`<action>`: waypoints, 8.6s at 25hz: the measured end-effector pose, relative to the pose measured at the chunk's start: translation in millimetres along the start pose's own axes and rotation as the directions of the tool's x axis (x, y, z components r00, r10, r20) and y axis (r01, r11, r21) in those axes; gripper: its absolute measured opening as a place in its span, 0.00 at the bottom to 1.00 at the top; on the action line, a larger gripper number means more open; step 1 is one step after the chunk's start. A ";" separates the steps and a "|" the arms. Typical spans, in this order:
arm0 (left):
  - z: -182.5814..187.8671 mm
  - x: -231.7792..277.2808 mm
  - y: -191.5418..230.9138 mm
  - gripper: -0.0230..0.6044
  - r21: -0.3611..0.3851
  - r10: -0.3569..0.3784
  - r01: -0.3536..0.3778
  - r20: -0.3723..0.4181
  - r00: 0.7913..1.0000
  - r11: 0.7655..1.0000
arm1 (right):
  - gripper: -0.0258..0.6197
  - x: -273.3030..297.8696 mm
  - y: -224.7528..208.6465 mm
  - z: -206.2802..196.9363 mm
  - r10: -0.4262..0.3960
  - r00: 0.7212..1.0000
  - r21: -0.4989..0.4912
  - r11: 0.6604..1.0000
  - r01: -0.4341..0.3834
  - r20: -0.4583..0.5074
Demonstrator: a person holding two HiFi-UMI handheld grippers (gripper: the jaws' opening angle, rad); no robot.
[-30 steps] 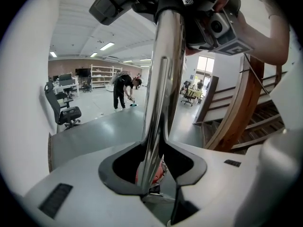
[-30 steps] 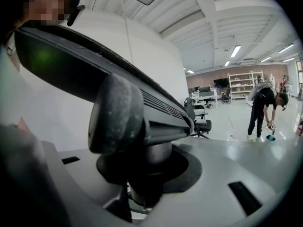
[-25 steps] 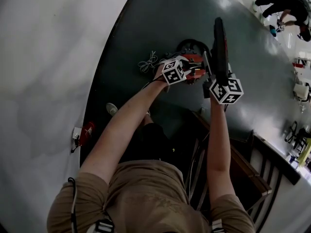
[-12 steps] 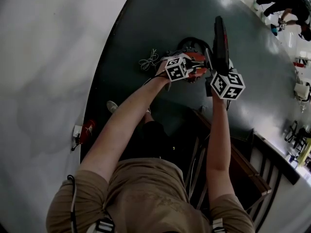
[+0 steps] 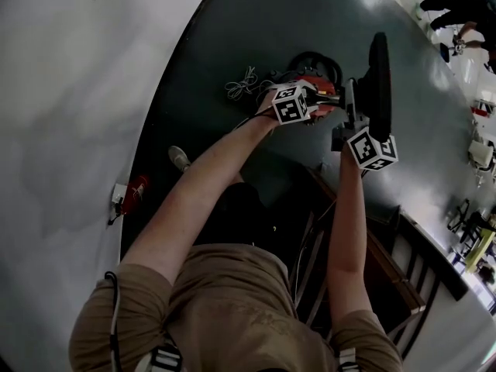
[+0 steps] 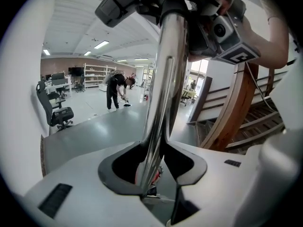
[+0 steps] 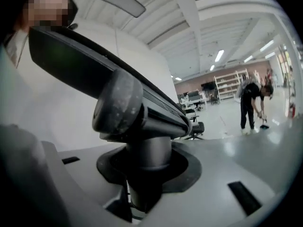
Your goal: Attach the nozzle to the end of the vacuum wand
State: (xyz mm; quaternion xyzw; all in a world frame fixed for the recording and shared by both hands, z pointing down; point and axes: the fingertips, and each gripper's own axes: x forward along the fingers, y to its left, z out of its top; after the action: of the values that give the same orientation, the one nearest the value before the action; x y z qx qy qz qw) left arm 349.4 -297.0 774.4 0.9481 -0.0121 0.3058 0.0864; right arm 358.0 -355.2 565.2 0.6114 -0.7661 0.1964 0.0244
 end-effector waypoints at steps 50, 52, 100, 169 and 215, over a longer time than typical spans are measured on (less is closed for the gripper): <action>52.8 -36.9 -3.1 0.26 0.013 0.035 -0.038 0.150 0.988 0.999 | 0.25 9.7 -5.6 -9.7 0.027 0.999 -0.087 0.996 -0.029 -0.024; 52.5 -36.4 -5.2 0.26 0.023 0.024 -0.028 0.136 0.990 0.999 | 0.25 7.1 -5.7 -10.1 0.011 1.000 -0.088 0.996 -0.013 -0.016; 41.4 -59.9 -44.7 0.27 0.014 0.117 -0.116 -0.113 0.987 0.993 | 0.24 -27.5 44.4 -10.7 0.069 0.998 -0.108 0.992 -0.068 0.008; -30.2 -579.0 -53.2 0.27 -0.500 0.644 -0.462 0.288 0.709 0.732 | 0.39 8.8 391.6 49.9 0.538 0.840 -0.246 0.808 -0.536 -0.063; 149.0 -442.8 -349.2 0.27 -0.097 0.016 0.046 0.554 0.833 0.994 | 0.18 -469.2 222.7 31.5 -0.255 0.931 -0.030 0.962 0.272 0.260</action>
State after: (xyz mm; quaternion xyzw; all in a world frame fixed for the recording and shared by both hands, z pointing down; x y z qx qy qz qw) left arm 102.2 8.1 343.2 0.9901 -0.0454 0.0168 0.1319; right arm 271.4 108.5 345.6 0.7275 -0.6801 0.0861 -0.0278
